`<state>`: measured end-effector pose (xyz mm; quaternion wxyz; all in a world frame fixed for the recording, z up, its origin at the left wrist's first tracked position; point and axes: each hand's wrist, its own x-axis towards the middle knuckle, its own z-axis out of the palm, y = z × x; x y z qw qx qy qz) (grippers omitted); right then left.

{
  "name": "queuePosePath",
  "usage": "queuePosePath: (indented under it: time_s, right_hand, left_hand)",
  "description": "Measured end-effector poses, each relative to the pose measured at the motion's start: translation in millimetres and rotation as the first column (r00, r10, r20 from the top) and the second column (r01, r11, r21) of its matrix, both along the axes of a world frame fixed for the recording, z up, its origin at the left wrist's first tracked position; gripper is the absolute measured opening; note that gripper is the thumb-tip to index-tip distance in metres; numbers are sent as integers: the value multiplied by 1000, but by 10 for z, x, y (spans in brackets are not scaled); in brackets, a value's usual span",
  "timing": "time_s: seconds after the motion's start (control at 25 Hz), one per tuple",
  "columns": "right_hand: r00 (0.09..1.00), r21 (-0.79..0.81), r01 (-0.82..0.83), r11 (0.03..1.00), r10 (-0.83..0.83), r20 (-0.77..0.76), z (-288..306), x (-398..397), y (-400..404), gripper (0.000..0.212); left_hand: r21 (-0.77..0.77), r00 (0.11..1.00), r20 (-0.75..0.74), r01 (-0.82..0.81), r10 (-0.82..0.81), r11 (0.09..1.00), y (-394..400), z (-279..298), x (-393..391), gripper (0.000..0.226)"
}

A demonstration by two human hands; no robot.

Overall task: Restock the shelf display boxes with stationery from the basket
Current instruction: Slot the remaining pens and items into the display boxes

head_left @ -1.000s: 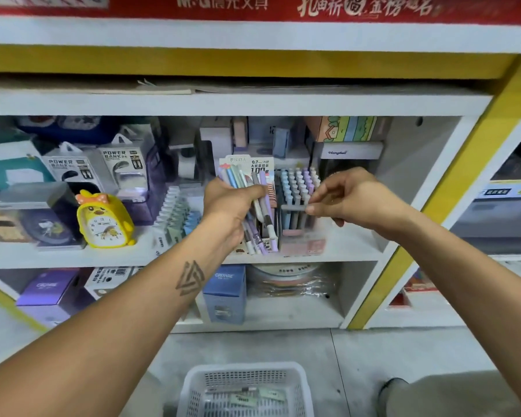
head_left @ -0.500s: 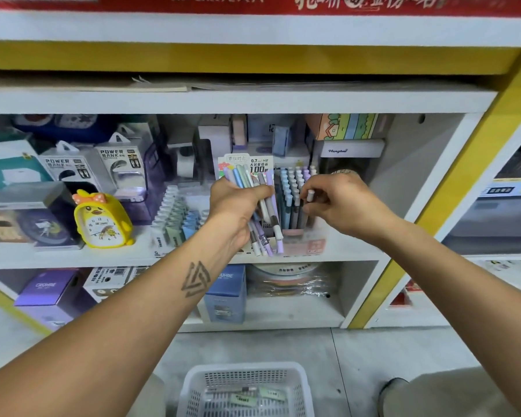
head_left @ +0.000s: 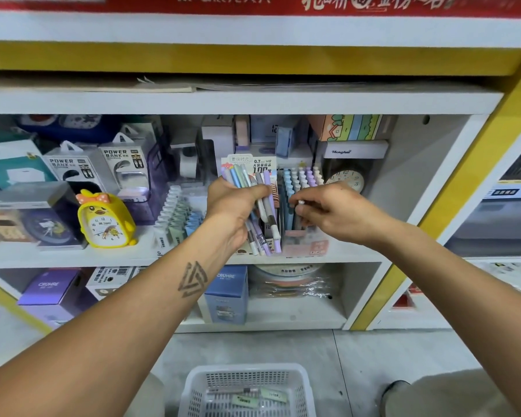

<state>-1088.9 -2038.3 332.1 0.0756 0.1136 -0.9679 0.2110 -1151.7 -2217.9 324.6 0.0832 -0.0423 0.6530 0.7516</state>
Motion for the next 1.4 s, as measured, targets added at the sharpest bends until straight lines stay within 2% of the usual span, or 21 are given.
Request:
queuePosePath:
  time_s: [0.16, 0.2, 0.32, 0.36, 0.4, 0.44, 0.48, 0.56, 0.64, 0.72, 0.76, 0.84, 0.92, 1.0, 1.12, 1.2, 1.24, 1.28, 1.4]
  right_hand:
    - [994, -64, 105, 992, -105, 3, -100, -13, 24, 7]
    - [993, -39, 111, 993, -112, -31, -120, -8, 22, 6]
    - [969, 210, 142, 967, -92, -228, -135, -6, -13, 16]
    - [956, 232, 165, 959, -98, -278, -110, -6, -33, 20]
    - [945, 201, 173, 964, -105, -308, -87, -8, -59, 21]
    - [945, 86, 151, 985, -118, -306, -59, -1, -100, 20]
    - [959, -107, 126, 986, -149, -242, -32, -2, -146, 17]
    - [990, -486, 136, 863, -131, 45, 3, 18, -234, 17]
    - [962, -625, 177, 760, 1, 273, 16, 49, -267, 24]
    - [923, -691, 166, 704, 135, 359, 5, 79, -253, 29]
    - [917, -709, 157, 687, 164, 363, 10, 90, -233, 30]
    - [943, -712, 174, 680, 95, 320, 29, 86, -181, 25]
    - [970, -729, 236, 642, -106, 221, 60, 62, -86, 20]
    - [962, -797, 230, 559, -252, 100, 109, 49, 55, 9]
    - [952, -876, 134, 464, -306, -16, 218, 84, 285, 6]
    - [954, -910, 92, 405, -299, -36, 280, 109, 402, 8]
    - [952, -906, 93, 413, -304, -41, 291, 111, 442, 11]
    - [944, -870, 109, 480, -325, -61, 284, 106, 465, 15]
    - [927, -584, 178, 792, -334, -172, 164, 66, 437, 18]
  left_hand:
    - [11, 1000, -1, -3, 3, 1000, -1, -6, 6, 19]
    - [19, 1000, 4, 2, -2, 1000, -8, -3, 9, 21]
    - [55, 999, 25, 24, -25, 998, -16, 15, 15, 27]
    - [73, 999, 30, 26, -29, 997, -15, 22, 20, 26]
    - [94, 999, 34, 29, -33, 995, -11, 31, 24, 24]
    - [119, 999, 37, 34, -39, 992, -8, 41, 30, 22]
    - [148, 998, 41, 41, -47, 988, -6, 50, 33, 21]
    - [211, 997, 49, 53, -65, 976, -8, 61, 41, 20]
    - [250, 997, 56, 43, -59, 967, -11, 67, 42, 19]
    - [262, 998, 59, 12, -28, 965, -7, 64, 31, 18]
    - [267, 998, 63, 3, -20, 964, -5, 62, 26, 18]
    - [267, 997, 73, -8, -12, 964, -24, 63, 5, 17]
    - [231, 997, 83, -12, -8, 973, -54, 60, -20, 19]
    - [191, 995, 96, -6, -13, 982, -74, 56, -9, 25]
    - [192, 992, 123, 0, -24, 981, -54, 55, 28, 32]
    - [222, 990, 135, 9, -40, 975, -16, 58, 55, 31]
    - [229, 989, 138, 15, -48, 973, 3, 55, 70, 28]
    - [229, 989, 138, 24, -57, 973, 19, 45, 80, 25]
    - [224, 984, 139, 80, -113, 971, 69, 4, 126, 21]
